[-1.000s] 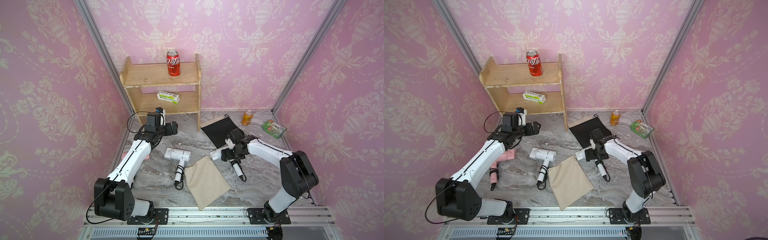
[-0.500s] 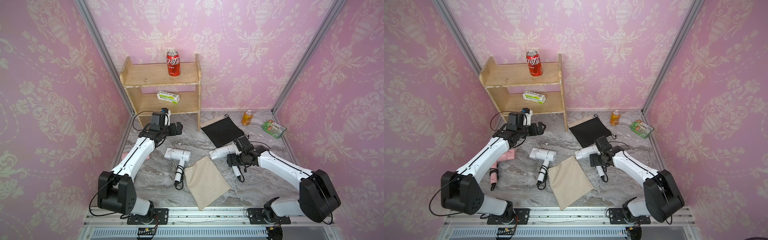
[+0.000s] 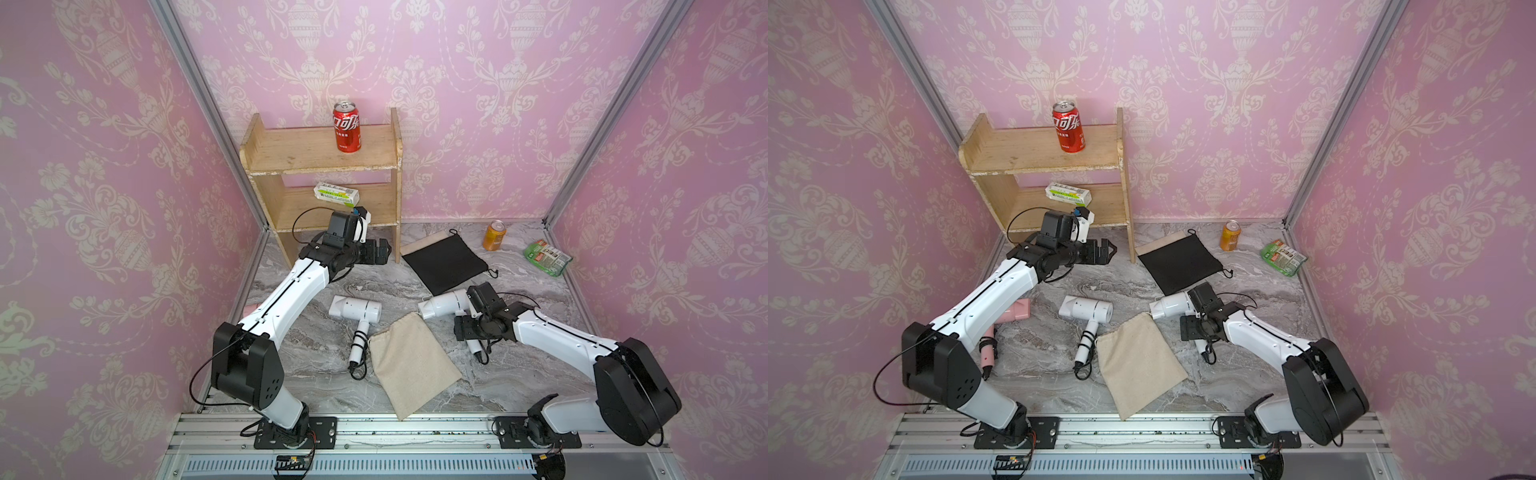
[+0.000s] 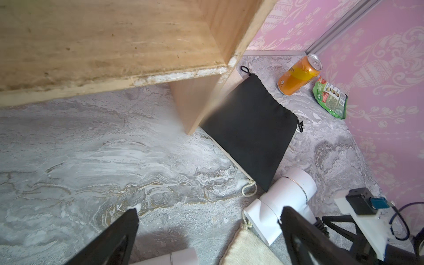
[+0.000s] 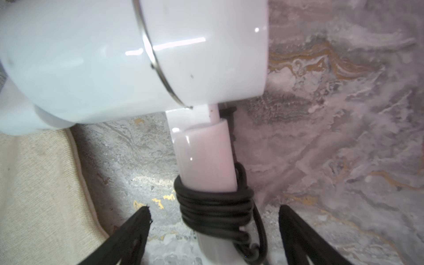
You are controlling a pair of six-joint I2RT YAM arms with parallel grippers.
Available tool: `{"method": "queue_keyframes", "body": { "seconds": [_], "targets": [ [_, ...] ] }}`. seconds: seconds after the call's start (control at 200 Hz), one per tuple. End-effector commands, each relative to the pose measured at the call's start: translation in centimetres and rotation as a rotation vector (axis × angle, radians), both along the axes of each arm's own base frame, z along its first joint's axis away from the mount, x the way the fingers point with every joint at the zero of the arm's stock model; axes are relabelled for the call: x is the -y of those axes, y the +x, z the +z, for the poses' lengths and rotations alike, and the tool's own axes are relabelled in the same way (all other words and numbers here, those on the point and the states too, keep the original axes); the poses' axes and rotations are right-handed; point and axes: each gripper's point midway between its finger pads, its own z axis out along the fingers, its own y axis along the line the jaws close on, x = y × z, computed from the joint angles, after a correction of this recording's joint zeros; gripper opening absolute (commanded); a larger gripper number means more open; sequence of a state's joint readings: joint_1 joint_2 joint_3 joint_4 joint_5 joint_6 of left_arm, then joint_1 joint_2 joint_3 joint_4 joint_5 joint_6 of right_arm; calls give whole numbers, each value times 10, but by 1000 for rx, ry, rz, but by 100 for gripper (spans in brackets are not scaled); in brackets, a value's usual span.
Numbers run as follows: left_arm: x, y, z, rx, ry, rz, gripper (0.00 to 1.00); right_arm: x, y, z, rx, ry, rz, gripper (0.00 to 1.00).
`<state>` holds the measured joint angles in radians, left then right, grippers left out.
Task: Pack away hair dryers
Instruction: Pick up the hair dryer from the center of the board.
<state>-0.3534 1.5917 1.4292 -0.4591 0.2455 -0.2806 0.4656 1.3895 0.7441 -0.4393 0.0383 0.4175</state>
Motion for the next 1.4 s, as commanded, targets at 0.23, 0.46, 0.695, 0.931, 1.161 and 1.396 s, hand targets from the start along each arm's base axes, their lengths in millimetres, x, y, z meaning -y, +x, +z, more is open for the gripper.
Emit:
{"method": "queue_keyframes", "body": {
  "seconds": [0.23,0.46,0.695,0.931,1.161,1.396],
  "targets": [
    [24,-6,20,-12,-36,-109,99,-5,-4,-8,9,25,-77,84],
    [28,5,25,-9,-56,-95,99,-5,-12,-16,3,16,-80,81],
    [35,13,30,-17,-92,-84,99,-7,-16,-23,17,-22,-61,75],
    [38,13,29,-38,-109,-85,99,-8,-14,-29,21,-110,-47,66],
    [36,15,30,-37,-93,-83,99,-6,-10,-21,51,-141,-70,47],
    [39,14,37,-44,-100,-108,99,-5,6,22,197,-150,-68,42]
  ]
}}
